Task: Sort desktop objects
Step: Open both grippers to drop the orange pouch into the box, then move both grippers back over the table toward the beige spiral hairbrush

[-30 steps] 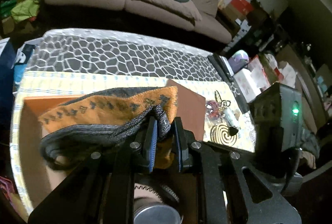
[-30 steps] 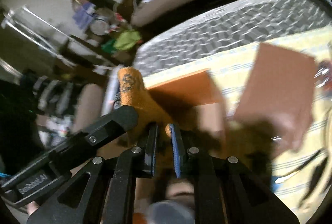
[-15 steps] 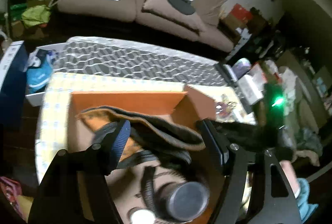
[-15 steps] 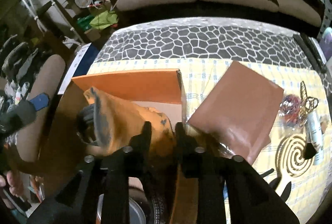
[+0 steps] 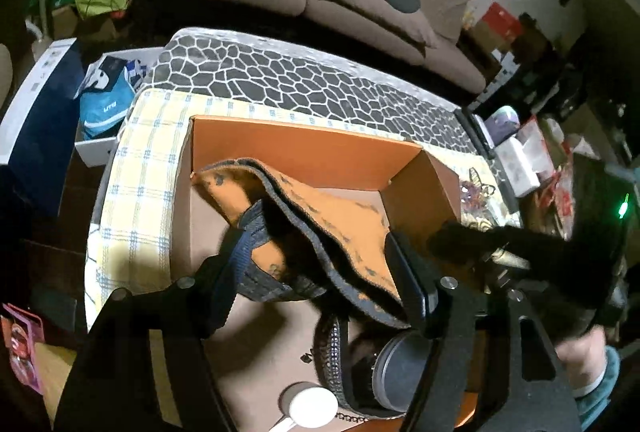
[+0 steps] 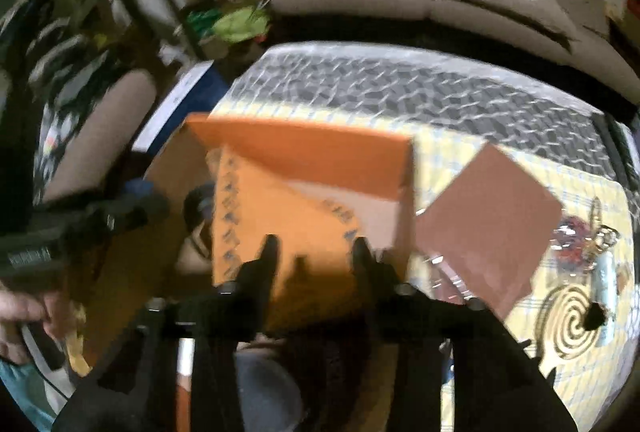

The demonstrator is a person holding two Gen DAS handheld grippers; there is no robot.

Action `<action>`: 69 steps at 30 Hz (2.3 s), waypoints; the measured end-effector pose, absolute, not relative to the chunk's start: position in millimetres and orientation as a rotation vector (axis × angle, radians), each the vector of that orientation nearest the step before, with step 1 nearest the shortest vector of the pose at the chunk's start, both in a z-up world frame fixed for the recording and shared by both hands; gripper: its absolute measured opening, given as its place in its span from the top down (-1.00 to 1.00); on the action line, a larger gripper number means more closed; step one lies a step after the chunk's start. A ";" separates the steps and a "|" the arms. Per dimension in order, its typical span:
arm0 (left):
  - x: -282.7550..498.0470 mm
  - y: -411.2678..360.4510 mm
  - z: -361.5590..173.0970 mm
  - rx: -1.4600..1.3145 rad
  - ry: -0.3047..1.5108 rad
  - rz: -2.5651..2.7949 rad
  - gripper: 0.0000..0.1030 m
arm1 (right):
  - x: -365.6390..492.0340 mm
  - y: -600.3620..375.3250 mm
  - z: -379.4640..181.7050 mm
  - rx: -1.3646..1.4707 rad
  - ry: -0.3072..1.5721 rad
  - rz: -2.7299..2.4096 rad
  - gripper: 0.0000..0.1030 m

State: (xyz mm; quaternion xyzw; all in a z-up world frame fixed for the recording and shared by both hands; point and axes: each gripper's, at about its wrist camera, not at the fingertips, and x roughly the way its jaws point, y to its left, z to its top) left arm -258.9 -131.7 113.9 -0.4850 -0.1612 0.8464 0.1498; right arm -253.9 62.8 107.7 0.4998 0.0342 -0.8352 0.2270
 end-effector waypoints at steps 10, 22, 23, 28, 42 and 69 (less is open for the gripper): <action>-246.5 -105.4 123.1 -1.402 -0.389 2.424 -0.10 | -252.8 43.8 74.1 1.501 0.081 -2.213 0.47; -223.3 -67.5 145.7 -1.392 -0.212 2.533 -0.56 | -232.5 99.5 122.4 1.434 0.077 -2.381 0.01; -221.6 -66.0 145.9 -1.390 -0.187 2.542 -0.57 | -229.5 104.8 124.4 1.432 0.073 -2.392 -0.13; -205.2 -50.9 152.2 -1.370 -0.083 2.580 -0.81 | -217.9 128.3 131.7 1.432 0.051 -2.435 -0.60; -189.4 -10.2 160.0 -1.374 -0.057 2.526 -1.00 | -195.6 199.8 146.1 1.459 -0.010 -2.519 -0.73; -198.8 223.1 71.3 -1.388 0.173 2.267 -0.99 | -201.0 395.2 102.7 1.569 -0.322 -2.667 -0.73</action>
